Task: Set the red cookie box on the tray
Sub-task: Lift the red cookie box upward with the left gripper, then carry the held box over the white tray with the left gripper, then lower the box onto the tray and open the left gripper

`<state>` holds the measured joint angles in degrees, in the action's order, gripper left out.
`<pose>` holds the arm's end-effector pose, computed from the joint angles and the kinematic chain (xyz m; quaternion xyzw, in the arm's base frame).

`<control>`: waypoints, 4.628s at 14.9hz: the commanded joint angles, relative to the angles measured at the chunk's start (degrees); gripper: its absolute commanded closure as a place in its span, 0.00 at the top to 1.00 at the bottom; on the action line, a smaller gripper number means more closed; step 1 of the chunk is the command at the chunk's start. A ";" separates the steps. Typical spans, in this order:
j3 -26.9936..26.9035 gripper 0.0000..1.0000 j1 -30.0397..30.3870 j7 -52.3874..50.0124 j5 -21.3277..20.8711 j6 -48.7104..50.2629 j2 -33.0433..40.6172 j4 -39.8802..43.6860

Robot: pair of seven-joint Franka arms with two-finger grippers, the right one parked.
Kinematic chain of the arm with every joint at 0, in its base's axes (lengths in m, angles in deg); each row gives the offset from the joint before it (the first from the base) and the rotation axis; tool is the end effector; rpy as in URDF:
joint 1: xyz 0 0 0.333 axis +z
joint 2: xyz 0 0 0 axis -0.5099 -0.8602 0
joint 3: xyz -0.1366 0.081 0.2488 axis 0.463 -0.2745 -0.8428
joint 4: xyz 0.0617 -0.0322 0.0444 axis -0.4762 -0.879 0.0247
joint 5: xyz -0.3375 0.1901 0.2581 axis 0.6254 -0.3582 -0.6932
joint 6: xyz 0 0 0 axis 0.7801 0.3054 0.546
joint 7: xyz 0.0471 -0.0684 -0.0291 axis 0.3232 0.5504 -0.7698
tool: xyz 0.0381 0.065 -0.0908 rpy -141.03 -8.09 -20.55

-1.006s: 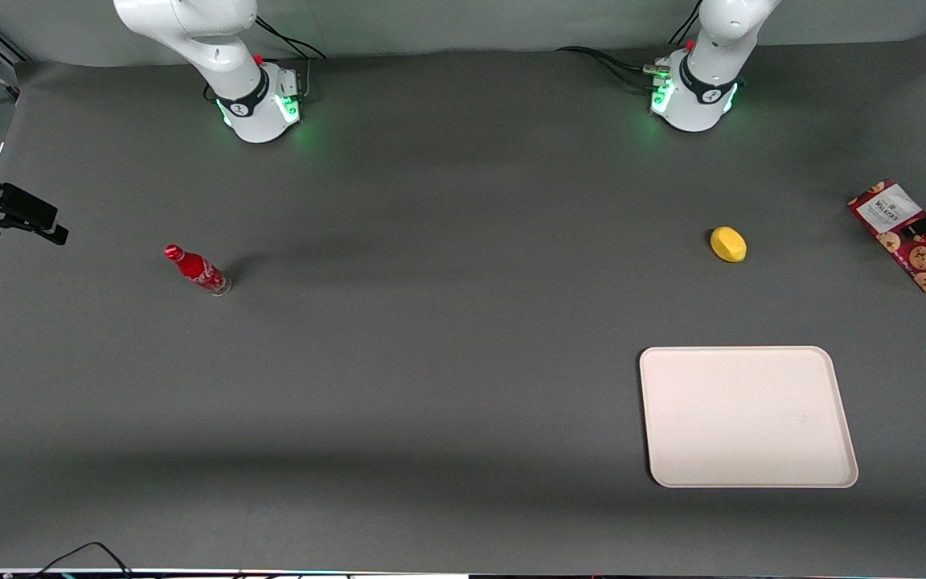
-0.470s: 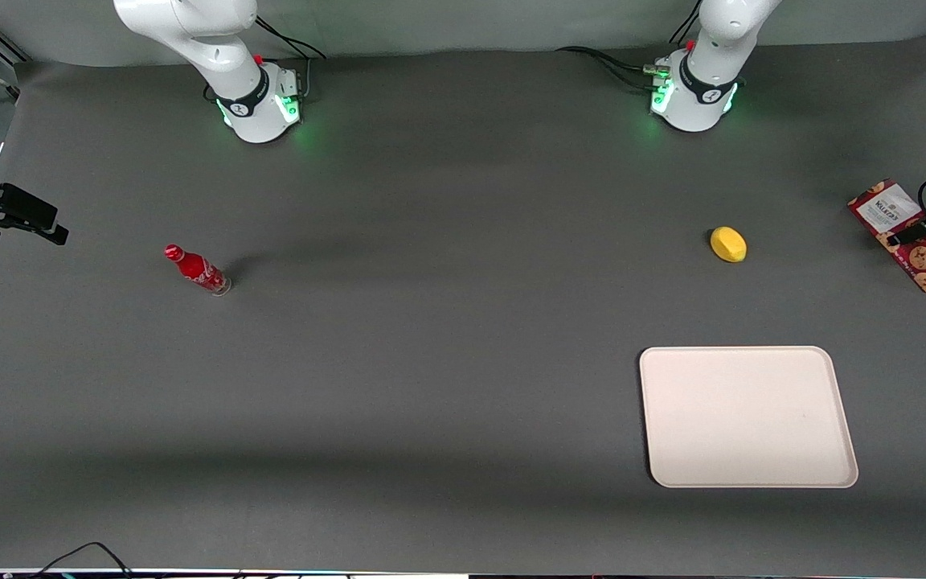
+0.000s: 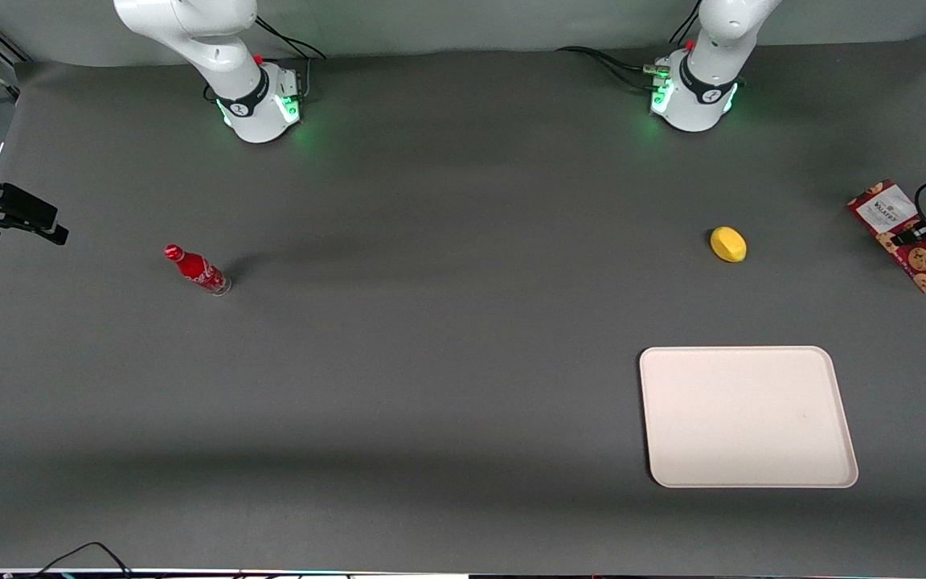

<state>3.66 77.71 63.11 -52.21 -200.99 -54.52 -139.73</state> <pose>0.4015 0.4149 0.1059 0.9735 0.2254 -0.0341 0.0201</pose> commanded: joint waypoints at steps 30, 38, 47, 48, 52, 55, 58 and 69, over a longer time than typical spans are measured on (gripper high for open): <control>19.09 0.00 -13.04 9.51 -7.17 30.29 9.32 22.71; 19.18 0.00 -18.40 -13.28 -7.44 25.36 -10.28 35.79; 18.04 0.00 -22.71 -14.87 -13.84 19.29 -22.86 43.90; 17.86 0.00 -22.71 -14.96 -13.85 19.21 -23.13 43.99; 17.86 0.00 -22.18 -14.96 -13.85 19.21 -23.66 43.90; 17.78 0.00 -22.18 -14.70 -13.94 19.21 -23.92 43.90; 16.90 0.00 -22.18 -14.61 -14.11 19.21 -24.19 43.90; 17.07 1.00 -22.79 -15.13 -14.20 23.66 -21.03 45.91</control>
<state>20.89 55.86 48.88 -65.35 -181.94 -78.08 -96.29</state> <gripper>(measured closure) 0.194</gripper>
